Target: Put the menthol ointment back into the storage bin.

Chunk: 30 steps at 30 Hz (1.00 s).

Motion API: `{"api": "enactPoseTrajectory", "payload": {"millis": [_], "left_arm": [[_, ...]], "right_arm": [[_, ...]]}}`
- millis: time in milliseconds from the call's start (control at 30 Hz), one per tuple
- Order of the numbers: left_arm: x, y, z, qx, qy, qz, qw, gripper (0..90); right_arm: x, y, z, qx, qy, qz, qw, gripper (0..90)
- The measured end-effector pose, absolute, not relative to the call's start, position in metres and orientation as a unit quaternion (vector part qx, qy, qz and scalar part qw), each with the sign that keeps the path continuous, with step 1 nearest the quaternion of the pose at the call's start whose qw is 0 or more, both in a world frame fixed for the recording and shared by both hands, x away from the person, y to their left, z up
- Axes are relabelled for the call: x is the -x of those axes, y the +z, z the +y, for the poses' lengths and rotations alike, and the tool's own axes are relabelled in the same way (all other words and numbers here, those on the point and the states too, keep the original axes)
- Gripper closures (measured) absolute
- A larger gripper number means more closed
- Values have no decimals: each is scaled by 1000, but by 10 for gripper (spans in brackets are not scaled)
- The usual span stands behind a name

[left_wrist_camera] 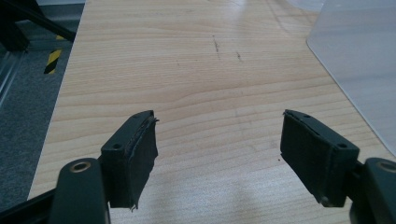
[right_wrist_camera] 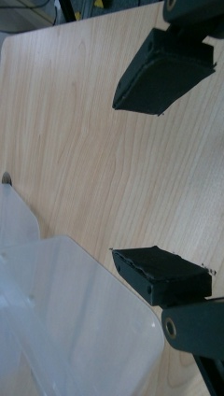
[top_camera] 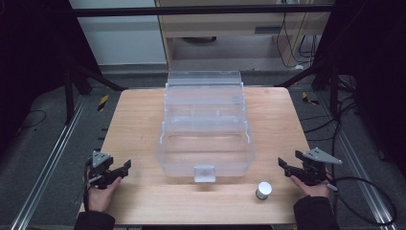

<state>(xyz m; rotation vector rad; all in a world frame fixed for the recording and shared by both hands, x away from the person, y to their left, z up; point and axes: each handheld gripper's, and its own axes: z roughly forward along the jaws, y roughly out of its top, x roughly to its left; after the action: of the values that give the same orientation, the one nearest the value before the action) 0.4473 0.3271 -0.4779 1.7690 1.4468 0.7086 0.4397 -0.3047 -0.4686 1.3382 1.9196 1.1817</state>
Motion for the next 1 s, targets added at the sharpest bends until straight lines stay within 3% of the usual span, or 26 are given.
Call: {"api": "enactPoseTrajectory", "payload": {"millis": [567,1000], "left_arm": [[-449,-480,324,-699,258,558,365,271],[-450,-482,321,-709,254,552,357,271]], "right_arm": [[-441,-448,-304,-477,425,730,246,246],[-441,-400,-289,-426,376,794,217,287]]}}
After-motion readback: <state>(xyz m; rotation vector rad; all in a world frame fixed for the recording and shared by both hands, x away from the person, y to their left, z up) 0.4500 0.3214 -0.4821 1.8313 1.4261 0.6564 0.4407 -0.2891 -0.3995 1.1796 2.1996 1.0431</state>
